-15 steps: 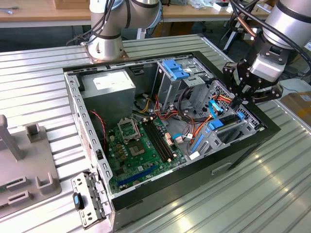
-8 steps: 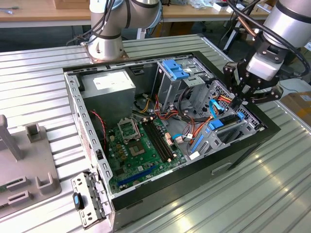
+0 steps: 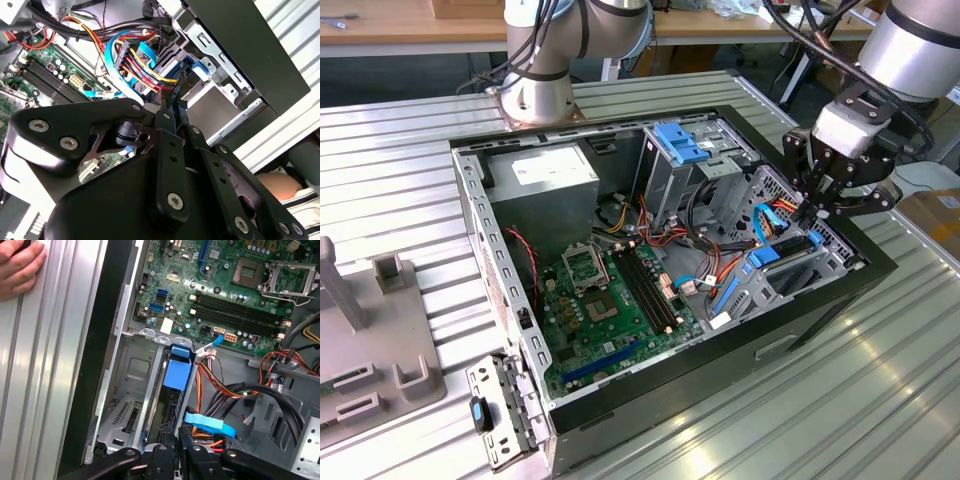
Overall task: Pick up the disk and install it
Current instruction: 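Insert the first disk wire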
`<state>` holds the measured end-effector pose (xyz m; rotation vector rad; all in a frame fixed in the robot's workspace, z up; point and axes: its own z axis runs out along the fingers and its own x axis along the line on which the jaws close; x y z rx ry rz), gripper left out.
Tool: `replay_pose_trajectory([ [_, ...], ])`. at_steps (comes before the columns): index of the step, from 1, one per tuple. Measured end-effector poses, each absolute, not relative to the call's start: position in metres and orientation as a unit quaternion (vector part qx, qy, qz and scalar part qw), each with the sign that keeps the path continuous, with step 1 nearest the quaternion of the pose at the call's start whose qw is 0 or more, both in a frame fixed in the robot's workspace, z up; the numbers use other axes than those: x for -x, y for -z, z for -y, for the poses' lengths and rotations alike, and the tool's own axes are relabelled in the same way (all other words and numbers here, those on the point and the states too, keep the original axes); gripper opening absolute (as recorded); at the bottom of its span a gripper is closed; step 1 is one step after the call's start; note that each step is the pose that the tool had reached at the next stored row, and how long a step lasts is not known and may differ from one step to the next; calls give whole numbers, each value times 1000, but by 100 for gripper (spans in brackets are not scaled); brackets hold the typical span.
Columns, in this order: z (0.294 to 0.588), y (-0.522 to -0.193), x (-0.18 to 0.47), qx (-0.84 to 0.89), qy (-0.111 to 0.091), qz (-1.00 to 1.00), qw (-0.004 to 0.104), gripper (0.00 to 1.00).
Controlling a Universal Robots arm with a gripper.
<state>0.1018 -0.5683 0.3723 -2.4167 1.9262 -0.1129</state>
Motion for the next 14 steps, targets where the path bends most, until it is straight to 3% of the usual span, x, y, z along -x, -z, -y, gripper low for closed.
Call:
replay_pose_trajectory([
  [5,568,-372,-102,763,37,-645,24,16],
  [9,569,-372,-102,759,26,-649,37,16],
  [14,570,-371,-102,741,26,-670,37,16],
])
